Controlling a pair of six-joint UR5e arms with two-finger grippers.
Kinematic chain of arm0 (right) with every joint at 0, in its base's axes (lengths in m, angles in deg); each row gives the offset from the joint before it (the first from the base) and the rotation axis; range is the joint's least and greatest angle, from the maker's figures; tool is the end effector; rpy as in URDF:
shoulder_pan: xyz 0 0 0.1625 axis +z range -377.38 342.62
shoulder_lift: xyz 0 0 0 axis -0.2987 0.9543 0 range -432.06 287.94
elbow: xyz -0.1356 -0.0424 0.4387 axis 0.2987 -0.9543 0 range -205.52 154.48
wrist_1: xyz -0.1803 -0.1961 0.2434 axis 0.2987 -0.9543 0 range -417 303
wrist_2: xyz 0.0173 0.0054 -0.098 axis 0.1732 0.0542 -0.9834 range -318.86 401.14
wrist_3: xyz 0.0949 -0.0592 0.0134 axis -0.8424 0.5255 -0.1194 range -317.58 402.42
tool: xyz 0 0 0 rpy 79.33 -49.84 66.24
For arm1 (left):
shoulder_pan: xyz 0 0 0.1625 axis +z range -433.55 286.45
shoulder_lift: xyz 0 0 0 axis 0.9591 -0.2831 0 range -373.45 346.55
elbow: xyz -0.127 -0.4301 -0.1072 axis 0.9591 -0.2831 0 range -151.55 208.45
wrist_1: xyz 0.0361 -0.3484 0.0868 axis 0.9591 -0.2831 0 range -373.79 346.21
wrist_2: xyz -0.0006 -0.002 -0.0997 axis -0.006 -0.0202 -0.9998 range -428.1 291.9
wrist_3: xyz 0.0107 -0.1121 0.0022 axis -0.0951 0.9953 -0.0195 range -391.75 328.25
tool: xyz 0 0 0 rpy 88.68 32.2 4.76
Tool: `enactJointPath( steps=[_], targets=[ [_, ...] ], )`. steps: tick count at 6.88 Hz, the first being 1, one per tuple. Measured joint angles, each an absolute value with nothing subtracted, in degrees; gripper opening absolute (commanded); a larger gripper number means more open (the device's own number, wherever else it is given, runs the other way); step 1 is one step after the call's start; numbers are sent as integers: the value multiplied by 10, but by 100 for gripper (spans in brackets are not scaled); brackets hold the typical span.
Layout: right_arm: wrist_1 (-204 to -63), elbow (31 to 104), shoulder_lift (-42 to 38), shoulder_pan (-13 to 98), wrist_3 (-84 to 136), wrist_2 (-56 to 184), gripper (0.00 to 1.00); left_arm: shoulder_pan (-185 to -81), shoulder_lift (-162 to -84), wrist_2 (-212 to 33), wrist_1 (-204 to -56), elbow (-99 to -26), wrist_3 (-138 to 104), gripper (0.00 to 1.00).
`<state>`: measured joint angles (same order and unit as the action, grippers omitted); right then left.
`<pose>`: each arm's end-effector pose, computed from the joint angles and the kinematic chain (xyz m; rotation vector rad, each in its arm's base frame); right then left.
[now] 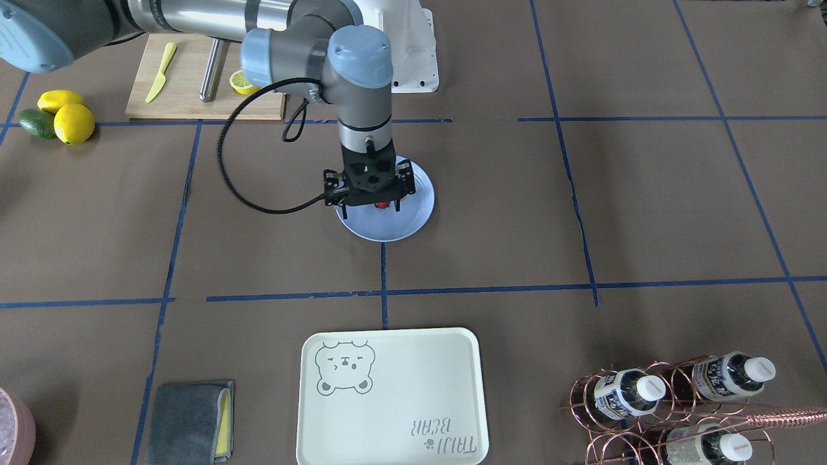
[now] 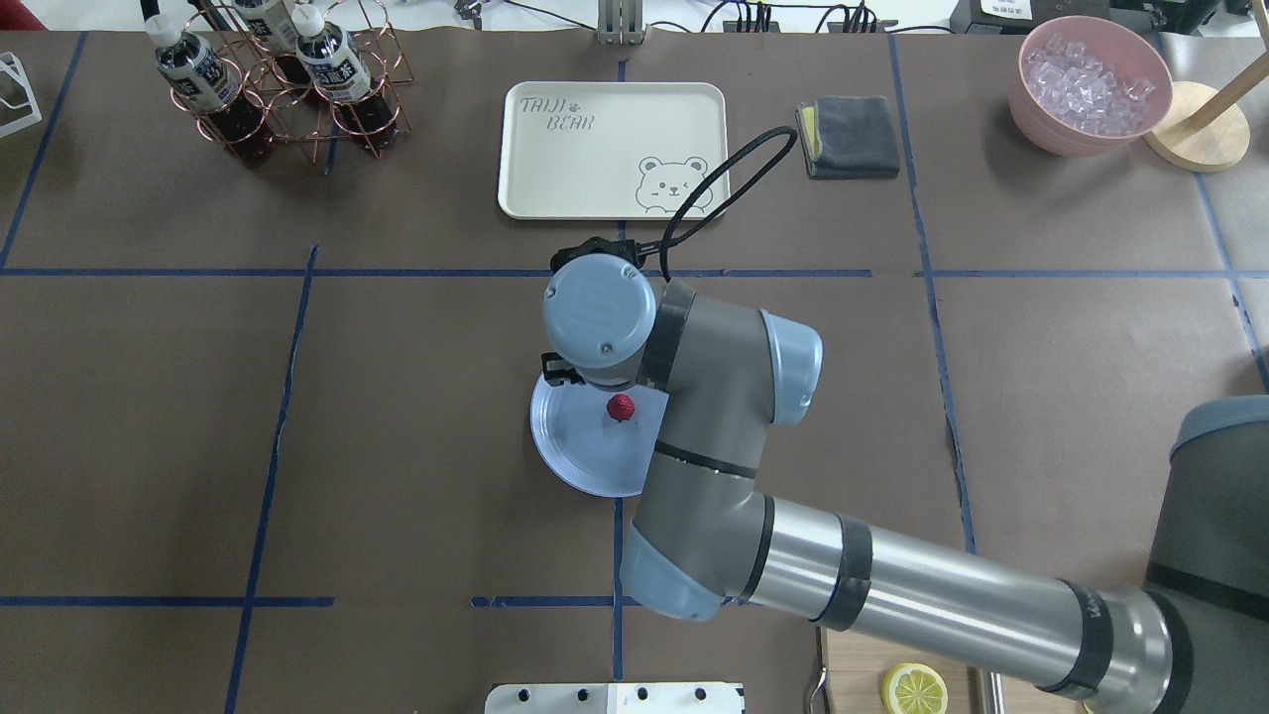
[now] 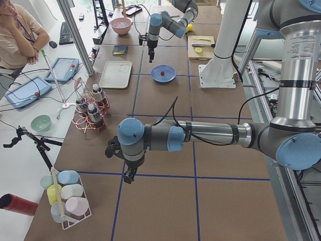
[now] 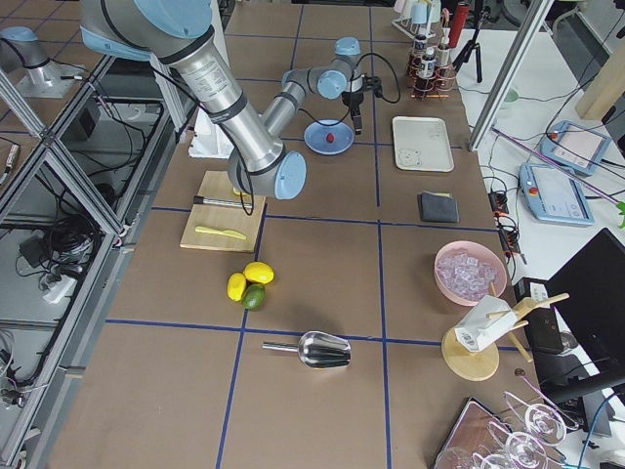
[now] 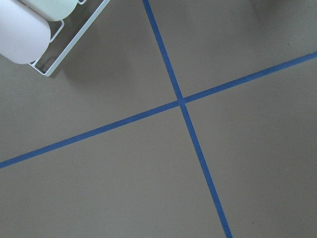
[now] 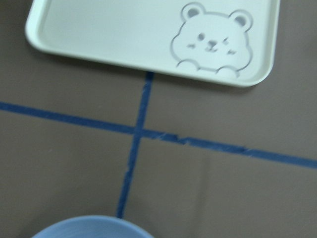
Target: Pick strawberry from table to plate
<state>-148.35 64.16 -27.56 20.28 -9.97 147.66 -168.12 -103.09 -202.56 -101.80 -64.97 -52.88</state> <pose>-0.5018 -0.5151 0.2567 0.2467 -0.7688 -0.1094 -0.0886 -0.4275 0.6842 0.1904 0.7553 0.2816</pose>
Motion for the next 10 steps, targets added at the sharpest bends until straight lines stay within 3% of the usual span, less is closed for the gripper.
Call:
enactJointPath(
  steps=[5,7,10],
  targets=[
    [-1487,644,-71,552,399,1688,100,-1681,-1010,-2078,-1021,-653,-454,100],
    [-1487,624,3,649,527,1712,100,-1680,-1011,-2077,-1022,-663,-453,100],
    [-1437,605,127,720,553,1723,100,-1679,-1012,-2075,-1022,-669,-454,100]
  ],
)
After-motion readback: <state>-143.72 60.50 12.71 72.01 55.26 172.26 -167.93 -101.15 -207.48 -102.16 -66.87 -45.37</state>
